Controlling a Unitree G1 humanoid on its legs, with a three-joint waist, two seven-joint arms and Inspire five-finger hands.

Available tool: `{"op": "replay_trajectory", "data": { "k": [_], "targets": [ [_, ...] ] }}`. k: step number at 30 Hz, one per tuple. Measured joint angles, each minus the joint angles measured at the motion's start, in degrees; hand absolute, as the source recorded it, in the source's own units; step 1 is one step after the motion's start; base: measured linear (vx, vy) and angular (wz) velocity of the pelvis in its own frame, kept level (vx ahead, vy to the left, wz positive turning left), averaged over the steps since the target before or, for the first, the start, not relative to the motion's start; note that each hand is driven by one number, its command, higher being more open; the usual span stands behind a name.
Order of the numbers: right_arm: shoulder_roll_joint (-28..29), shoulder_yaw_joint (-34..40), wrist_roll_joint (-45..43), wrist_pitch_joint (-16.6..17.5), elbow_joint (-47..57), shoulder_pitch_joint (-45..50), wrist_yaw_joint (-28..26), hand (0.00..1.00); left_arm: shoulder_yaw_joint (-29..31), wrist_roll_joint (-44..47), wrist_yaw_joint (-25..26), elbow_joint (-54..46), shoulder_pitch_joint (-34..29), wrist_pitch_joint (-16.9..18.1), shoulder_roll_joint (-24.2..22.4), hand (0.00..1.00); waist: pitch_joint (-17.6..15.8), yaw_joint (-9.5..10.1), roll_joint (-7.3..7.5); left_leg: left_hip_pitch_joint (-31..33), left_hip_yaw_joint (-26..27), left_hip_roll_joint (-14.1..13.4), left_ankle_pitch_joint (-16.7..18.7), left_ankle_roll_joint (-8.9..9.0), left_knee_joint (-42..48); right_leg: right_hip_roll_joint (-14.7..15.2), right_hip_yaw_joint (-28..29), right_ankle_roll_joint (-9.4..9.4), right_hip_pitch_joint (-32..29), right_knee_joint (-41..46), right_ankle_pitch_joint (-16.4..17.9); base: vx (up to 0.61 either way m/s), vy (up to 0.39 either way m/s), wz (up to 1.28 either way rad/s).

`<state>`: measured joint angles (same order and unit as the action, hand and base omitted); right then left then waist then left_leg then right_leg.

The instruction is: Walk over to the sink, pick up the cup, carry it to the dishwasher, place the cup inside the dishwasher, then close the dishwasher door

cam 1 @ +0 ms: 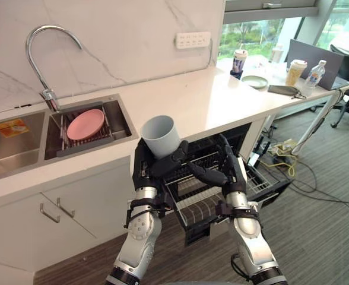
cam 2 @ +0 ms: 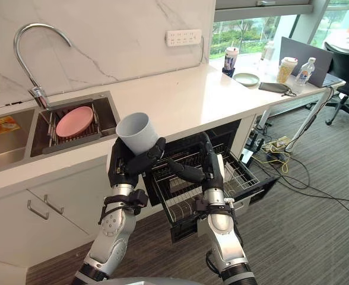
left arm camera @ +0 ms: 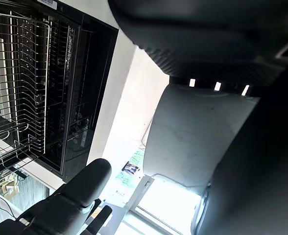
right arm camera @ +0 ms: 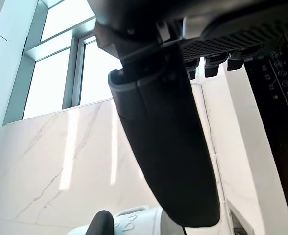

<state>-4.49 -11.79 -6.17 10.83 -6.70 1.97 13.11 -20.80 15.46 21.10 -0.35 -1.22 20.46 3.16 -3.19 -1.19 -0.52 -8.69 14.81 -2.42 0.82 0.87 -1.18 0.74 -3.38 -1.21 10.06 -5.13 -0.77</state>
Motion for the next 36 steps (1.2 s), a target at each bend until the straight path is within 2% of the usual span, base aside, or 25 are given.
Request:
{"op": "replay_trajectory", "data": {
  "k": [2, 4, 5, 6, 7, 9, 12, 14, 20, 25, 28, 36],
  "targets": [
    [-0.27, 0.34, 2.53, -0.12, 0.01, 0.03, 0.80, 1.00, 1.32, -1.39, 0.11, 0.05, 0.00, -0.03, -0.17, 0.00, 0.07, -0.10, 0.11, -0.12, 0.15, -0.21, -0.08, 0.13, -0.21, -0.47, 0.11, -0.03, -0.07, 0.00, -0.16, 0.00, -0.050, -0.06],
    [0.24, 2.83, 2.31, 3.18, 0.65, 1.66, -1.84, 1.00, 4.89, -2.17, -0.52, -0.01, -0.01, -0.01, -0.91, 0.00, 0.07, -0.04, 0.12, -0.25, 0.47, -0.42, -0.13, 0.20, -0.39, -0.74, 0.12, -0.09, -0.16, 0.08, -0.29, 0.00, -0.041, -0.09],
    [0.49, 6.22, 0.96, 5.14, 3.11, 3.90, -6.03, 1.00, 8.68, -2.15, -0.97, -0.41, -0.11, -0.01, -1.93, 0.00, 0.07, -0.11, 0.12, -0.34, 0.74, -0.51, -0.12, 0.25, -0.54, -0.84, 0.29, -0.09, -0.24, 0.21, -0.30, 0.00, -0.027, -0.13],
    [0.36, 10.39, -0.72, 5.49, 7.64, 6.43, -10.14, 1.00, 12.71, -2.14, -0.91, -1.77, -0.53, -0.01, -2.39, 0.00, 0.05, -0.29, 0.16, -0.32, 1.25, -0.61, -0.05, 0.34, -0.60, -0.91, 0.68, -0.10, -0.45, 0.20, -0.30, 0.00, -0.024, -0.15],
    [0.31, 12.70, -1.69, 5.58, 9.93, 7.52, -12.01, 1.00, 14.50, -2.15, -0.81, -2.53, -0.84, 0.16, -2.29, 0.00, 0.04, -0.45, 0.17, -0.33, 1.50, -0.67, -0.01, 0.40, -0.61, -0.95, 0.90, -0.10, -0.55, 0.16, -0.29, 0.00, -0.017, -0.18],
    [-0.45, 21.87, -6.30, 6.43, 16.90, 9.89, -17.75, 1.00, 20.23, -2.87, 0.77, -4.53, -1.93, 1.65, -1.46, 0.00, 0.06, -1.48, 0.30, -0.32, 2.28, -0.77, 0.20, 0.43, -0.62, -0.98, 1.59, -0.14, -0.90, 0.01, -0.27, 0.00, -0.012, -0.17],
    [-2.55, 30.11, -10.43, 7.16, 19.42, 10.12, -21.05, 1.00, 22.93, -5.98, 2.89, -4.53, -2.30, 2.53, -0.81, 0.00, 0.44, -2.39, 0.90, -0.32, 2.81, -0.82, 0.24, 0.42, -0.64, -0.98, 2.03, -0.27, -1.17, 0.00, -0.35, -0.01, -0.011, -0.10],
    [-3.19, 31.60, -11.72, 7.20, 19.48, 10.11, -23.40, 1.00, 23.24, -7.81, 3.68, -4.52, -2.35, 2.53, -0.85, 0.00, 0.79, -3.10, 1.41, -0.34, 2.91, -0.90, 0.24, 0.42, -0.63, -0.94, 2.07, -0.29, -1.18, 0.00, -0.37, -0.02, -0.014, -0.04],
    [-3.33, 31.59, -17.19, 6.70, 20.29, 10.01, -30.23, 1.00, 23.38, -11.35, 3.88, -4.29, -2.35, 2.57, -1.00, 0.00, 1.04, -4.17, 1.46, -0.33, 2.93, -1.17, 0.06, 0.64, -0.61, -0.93, 1.56, -0.71, -1.25, -0.03, -0.06, -0.02, -0.014, 0.00],
    [-3.23, 31.12, -21.64, 4.21, 20.94, 9.53, -34.67, 1.00, 23.92, -14.13, 3.53, -3.00, -2.35, 2.59, -1.52, 0.00, 1.30, -4.25, 1.42, -0.33, 2.85, -1.45, -0.05, 0.80, -0.62, -1.22, 0.70, -0.69, -1.29, -0.04, -0.08, 0.00, -0.013, 0.00],
    [-3.19, 28.44, -23.49, 2.37, 21.22, 9.42, -36.20, 1.00, 23.11, -16.71, 2.53, -0.57, -2.35, 2.63, -1.95, 0.00, 1.99, -4.34, 1.35, -0.34, 2.81, -1.49, -0.05, 0.81, -0.66, -1.31, 0.34, -0.23, -1.31, -0.04, -0.42, 0.00, 0.000, 0.00],
    [-2.91, 18.21, -22.90, 0.09, 23.84, 8.50, -37.18, 1.00, 14.31, -22.32, -1.79, 1.34, -2.08, 2.67, -1.26, 0.00, 2.07, -4.31, 1.34, -0.28, 2.76, -1.34, -0.07, 0.82, -0.66, -1.23, 0.29, -0.16, -1.31, -0.04, -0.51, 0.00, 0.000, 0.00]
  ]
}}
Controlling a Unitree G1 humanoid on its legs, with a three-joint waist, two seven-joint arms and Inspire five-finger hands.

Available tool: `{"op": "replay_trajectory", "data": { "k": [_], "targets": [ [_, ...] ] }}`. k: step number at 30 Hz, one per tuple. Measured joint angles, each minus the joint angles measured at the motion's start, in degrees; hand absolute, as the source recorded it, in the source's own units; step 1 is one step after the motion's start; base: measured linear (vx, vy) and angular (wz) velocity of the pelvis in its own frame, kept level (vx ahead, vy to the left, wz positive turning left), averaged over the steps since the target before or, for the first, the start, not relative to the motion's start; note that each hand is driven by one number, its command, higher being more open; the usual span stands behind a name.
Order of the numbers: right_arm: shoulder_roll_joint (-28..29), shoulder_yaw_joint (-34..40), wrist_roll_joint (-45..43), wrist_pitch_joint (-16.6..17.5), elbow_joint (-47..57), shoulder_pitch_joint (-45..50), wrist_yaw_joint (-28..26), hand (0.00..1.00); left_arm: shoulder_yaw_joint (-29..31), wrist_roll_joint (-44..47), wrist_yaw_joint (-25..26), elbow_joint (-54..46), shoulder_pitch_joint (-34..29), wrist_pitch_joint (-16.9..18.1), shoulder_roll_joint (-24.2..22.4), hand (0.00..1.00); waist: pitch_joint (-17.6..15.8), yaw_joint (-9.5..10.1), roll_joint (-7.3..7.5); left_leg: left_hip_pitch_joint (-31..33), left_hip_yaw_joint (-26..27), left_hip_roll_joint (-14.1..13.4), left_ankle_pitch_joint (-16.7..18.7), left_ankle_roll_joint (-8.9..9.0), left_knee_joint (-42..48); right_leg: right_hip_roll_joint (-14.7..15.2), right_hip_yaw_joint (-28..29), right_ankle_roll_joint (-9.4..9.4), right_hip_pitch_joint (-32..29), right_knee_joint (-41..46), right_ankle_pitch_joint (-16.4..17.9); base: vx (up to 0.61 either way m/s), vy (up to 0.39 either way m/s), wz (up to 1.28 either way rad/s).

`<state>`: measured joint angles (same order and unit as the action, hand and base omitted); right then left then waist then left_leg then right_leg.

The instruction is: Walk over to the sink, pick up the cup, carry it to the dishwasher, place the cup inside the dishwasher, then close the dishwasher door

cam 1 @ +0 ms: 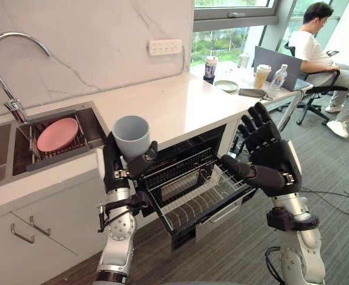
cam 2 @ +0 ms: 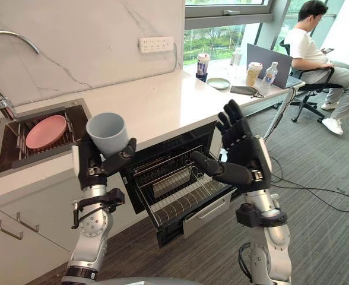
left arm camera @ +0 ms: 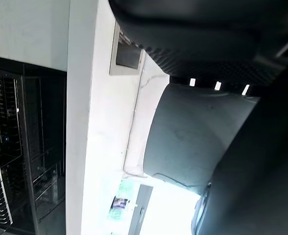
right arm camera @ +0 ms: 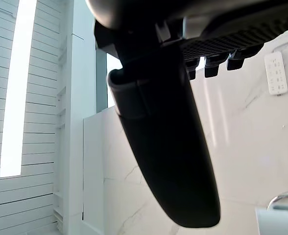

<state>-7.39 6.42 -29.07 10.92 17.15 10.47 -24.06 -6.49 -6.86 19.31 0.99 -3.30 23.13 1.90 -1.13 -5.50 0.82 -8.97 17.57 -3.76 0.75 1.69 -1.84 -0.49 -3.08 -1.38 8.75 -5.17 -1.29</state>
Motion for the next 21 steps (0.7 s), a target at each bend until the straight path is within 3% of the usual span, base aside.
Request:
{"op": "replay_trajectory", "data": {
  "k": [21],
  "targets": [
    [-1.05, -8.70, 4.47, -7.15, -0.01, -3.76, 5.93, 1.00, -11.27, -3.67, -3.69, 1.76, 4.85, 0.12, 2.53, 0.00, 0.02, -0.15, -0.03, -0.06, 2.23, -0.09, 0.01, -0.01, 0.05, -0.32, 2.36, 0.32, -0.89, 0.01, -0.97, -0.01, -0.003, -0.05]
  ]
}}
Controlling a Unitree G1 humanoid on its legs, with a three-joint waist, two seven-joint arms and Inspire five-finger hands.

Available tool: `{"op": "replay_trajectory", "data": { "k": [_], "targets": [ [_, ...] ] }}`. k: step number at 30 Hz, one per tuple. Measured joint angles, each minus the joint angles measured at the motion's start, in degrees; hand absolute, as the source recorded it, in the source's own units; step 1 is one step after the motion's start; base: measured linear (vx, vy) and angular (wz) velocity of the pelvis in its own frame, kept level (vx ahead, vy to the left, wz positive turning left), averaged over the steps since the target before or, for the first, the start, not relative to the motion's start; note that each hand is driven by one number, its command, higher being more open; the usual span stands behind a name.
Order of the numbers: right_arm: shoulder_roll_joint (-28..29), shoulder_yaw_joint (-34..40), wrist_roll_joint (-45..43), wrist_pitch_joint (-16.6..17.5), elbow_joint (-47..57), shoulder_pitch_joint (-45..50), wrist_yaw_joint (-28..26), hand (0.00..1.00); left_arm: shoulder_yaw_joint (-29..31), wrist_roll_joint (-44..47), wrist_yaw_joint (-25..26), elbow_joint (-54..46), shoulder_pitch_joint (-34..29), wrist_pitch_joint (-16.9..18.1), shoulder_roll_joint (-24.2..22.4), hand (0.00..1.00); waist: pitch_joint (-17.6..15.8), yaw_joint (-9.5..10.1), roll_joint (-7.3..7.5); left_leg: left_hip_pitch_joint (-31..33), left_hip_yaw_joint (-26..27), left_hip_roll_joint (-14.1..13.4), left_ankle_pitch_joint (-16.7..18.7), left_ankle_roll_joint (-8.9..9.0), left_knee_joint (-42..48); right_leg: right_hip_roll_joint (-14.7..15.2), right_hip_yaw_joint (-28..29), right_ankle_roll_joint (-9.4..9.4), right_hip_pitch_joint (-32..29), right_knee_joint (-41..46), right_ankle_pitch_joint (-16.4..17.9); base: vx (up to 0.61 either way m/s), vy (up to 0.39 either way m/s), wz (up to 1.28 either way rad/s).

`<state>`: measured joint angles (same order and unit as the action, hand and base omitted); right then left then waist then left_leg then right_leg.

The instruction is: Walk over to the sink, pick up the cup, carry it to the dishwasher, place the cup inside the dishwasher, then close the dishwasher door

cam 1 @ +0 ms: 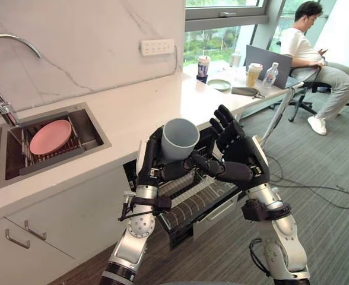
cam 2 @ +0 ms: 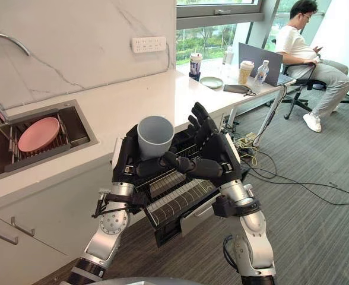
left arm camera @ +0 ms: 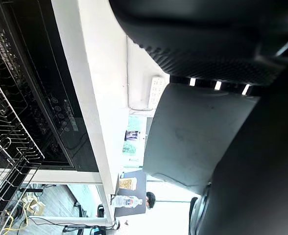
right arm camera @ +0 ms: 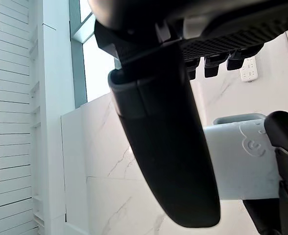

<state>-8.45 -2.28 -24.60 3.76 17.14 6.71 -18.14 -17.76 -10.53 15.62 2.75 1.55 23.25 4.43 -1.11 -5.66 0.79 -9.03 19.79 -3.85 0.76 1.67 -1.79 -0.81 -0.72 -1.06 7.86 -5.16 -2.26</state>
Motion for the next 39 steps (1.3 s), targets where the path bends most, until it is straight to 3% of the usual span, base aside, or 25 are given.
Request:
{"op": "replay_trajectory", "data": {
  "k": [7, 14, 15, 23, 36, 37, 39],
  "targets": [
    [-0.51, -1.07, 0.02, -2.45, -0.01, -0.45, 0.58, 1.00, -2.99, -0.21, -1.65, 0.34, 0.46, -0.01, 0.12, 0.00, -0.01, 0.01, -0.01, -0.02, 0.43, -0.02, 0.00, 0.00, -0.02, -0.11, 0.46, 0.09, -0.24, -0.01, -0.15, -0.01, -0.006, -0.03],
    [-1.45, -2.62, 0.01, -2.78, -0.01, -1.44, 2.11, 1.00, -5.28, -0.23, -2.63, 0.67, 1.22, -0.02, 1.14, 0.00, -0.01, 0.05, 0.00, -0.02, 0.61, -0.03, 0.00, 0.00, -0.01, -0.13, 0.69, 0.08, -0.32, -0.01, -0.29, 0.00, -0.001, -0.01],
    [-1.64, -2.65, 0.01, -2.98, -0.01, -1.54, 2.48, 0.00, -5.38, -0.21, -3.00, 0.92, 1.22, -0.02, 1.14, 0.00, -0.01, 0.07, 0.00, -0.02, 0.63, -0.02, 0.00, 0.00, -0.01, -0.12, 0.71, 0.08, -0.33, -0.01, -0.30, 0.00, 0.000, 0.00],
    [-1.81, -1.14, 1.76, -3.63, -0.36, -1.70, 6.37, 0.00, -6.82, -0.13, -3.38, 2.44, 1.35, 0.01, 1.29, 0.00, -0.02, 0.15, 0.01, 0.00, 0.93, 0.00, 0.00, 0.00, -0.03, -0.15, 1.02, 0.09, -0.48, 0.00, -0.43, 0.00, 0.000, 0.00],
    [-2.07, -2.03, 2.26, -4.15, -0.34, -1.72, 7.29, 0.00, -7.52, 0.90, -2.39, 2.72, 1.05, -0.57, 1.98, 0.00, -0.20, 0.21, 0.05, 0.05, 1.13, -0.08, 0.00, 0.00, -0.04, -0.15, 1.21, 0.11, -0.65, -0.04, -0.48, 0.00, 0.000, 0.00],
    [-2.04, -2.06, 2.26, -4.16, -0.34, -1.72, 7.55, 0.00, -7.51, 1.69, -2.40, 2.71, 1.04, -0.74, 1.98, 1.00, -0.21, 0.22, 0.06, 0.05, 1.13, -0.08, 0.00, -0.01, -0.05, -0.16, 1.20, 0.11, -0.65, -0.05, -0.48, 0.00, 0.000, 0.00],
    [-1.97, -2.17, 2.26, -4.18, -0.35, -1.72, 7.92, 0.00, -7.52, 2.62, -2.42, 2.71, 1.04, -0.86, 1.98, 1.00, -0.22, 0.21, 0.06, 0.05, 1.13, -0.08, 0.00, -0.01, -0.05, -0.16, 1.20, 0.11, -0.65, -0.05, -0.49, 0.00, 0.000, 0.00]
  ]
}}
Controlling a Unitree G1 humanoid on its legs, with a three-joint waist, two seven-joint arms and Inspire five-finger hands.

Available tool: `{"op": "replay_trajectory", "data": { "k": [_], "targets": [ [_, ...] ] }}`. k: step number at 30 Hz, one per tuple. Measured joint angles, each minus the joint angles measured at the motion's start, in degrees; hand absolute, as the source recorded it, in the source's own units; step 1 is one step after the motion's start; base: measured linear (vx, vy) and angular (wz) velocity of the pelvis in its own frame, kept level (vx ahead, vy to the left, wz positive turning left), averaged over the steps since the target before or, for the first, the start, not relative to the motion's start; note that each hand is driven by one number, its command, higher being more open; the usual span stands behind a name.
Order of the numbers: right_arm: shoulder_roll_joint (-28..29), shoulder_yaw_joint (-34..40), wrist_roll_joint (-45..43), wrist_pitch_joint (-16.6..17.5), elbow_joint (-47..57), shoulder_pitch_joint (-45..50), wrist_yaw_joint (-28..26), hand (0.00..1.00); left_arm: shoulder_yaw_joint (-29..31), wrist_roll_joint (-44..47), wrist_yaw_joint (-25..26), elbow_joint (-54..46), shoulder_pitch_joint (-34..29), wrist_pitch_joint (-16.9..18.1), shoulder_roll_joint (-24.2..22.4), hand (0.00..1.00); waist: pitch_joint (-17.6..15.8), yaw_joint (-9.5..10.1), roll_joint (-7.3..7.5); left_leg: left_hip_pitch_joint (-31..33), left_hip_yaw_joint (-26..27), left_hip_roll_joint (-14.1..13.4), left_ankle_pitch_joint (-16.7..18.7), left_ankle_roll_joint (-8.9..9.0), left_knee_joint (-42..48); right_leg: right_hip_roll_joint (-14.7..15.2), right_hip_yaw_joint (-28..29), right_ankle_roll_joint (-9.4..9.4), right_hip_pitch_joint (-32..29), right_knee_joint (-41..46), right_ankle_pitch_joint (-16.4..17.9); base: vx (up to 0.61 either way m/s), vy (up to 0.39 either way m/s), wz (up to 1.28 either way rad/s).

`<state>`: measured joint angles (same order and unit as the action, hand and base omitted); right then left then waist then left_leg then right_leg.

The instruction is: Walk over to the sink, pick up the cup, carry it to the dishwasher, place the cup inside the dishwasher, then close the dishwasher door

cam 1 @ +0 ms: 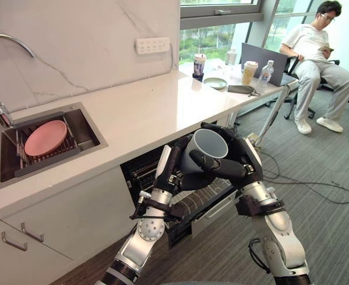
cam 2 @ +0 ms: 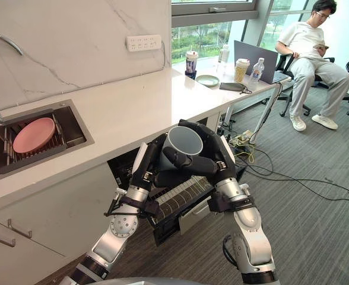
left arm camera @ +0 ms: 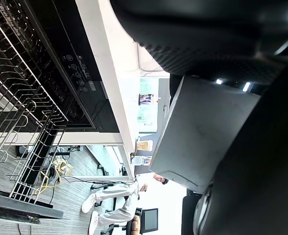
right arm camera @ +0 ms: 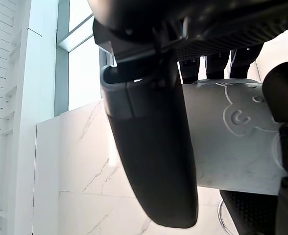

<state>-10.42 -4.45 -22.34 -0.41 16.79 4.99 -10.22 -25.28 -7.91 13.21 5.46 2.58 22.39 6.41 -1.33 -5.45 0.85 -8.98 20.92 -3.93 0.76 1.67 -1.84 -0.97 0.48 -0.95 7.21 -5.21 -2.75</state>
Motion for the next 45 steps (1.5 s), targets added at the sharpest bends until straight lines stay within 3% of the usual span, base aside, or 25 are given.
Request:
{"op": "replay_trajectory", "data": {
  "k": [12, 21, 31, 39, 42, 45],
  "targets": [
    [2.94, -0.26, -0.65, 0.09, 0.00, 0.07, 2.33, 0.00, 1.33, 1.28, 0.23, 0.72, -1.65, -1.52, -0.54, 1.00, -0.42, 0.02, 0.00, 0.00, -0.08, -0.04, -0.03, -0.01, -0.01, 0.03, -0.24, -0.49, 0.00, -0.04, 0.43, 0.00, 0.000, 0.00],
    [5.62, 3.65, -2.93, 2.32, -0.10, 0.82, 5.98, 0.00, 5.62, 2.29, 2.70, 1.52, -2.18, -2.29, -1.31, 1.00, -0.43, 0.03, 0.01, 0.18, -0.94, 0.05, -0.14, -0.05, -0.08, 0.16, -2.57, -0.10, 0.11, -0.02, 0.33, 0.00, -0.006, 0.05],
    [6.15, 14.04, -3.47, 3.21, -2.39, 3.40, 6.24, 0.00, 18.12, 3.65, 11.51, 5.46, -8.06, -2.69, -4.19, 1.00, -0.60, 0.64, 0.26, 0.11, -3.85, 0.72, -0.66, -0.43, -0.35, 1.12, -6.62, -0.26, 1.44, -0.02, 0.56, -0.03, -0.006, 0.16],
    [4.25, 16.94, -2.97, 2.94, -16.29, 3.22, 5.02, 0.00, 22.84, 4.06, 11.44, 14.19, -14.55, -5.10, -4.25, 1.00, -1.16, 3.06, 1.13, 2.29, -10.03, 2.20, -3.00, -0.99, -2.33, 2.31, -12.98, -0.46, 1.12, 0.00, 1.39, -0.02, -0.003, 0.41],
    [3.06, 16.96, -0.90, 1.10, -27.77, 0.00, 4.29, 0.00, 24.27, 4.68, 8.77, 16.40, -16.91, -5.14, -2.09, 1.00, -1.49, 3.61, 1.20, 2.57, -12.74, 2.60, -3.93, -1.16, -3.00, 2.58, -15.69, -0.72, 1.77, 0.28, 1.56, 0.02, -0.005, 0.45],
    [0.65, 16.91, 0.76, -0.43, -36.35, -2.34, 3.68, 0.00, 24.28, 4.70, 4.64, 16.91, -18.59, -5.80, -0.95, 1.00, -1.98, 5.47, 1.19, 3.25, -14.56, 3.02, -4.32, -1.31, -2.99, 2.94, -17.69, -0.96, 1.96, 0.32, 1.73, -0.01, 0.007, 0.36]
  ]
}}
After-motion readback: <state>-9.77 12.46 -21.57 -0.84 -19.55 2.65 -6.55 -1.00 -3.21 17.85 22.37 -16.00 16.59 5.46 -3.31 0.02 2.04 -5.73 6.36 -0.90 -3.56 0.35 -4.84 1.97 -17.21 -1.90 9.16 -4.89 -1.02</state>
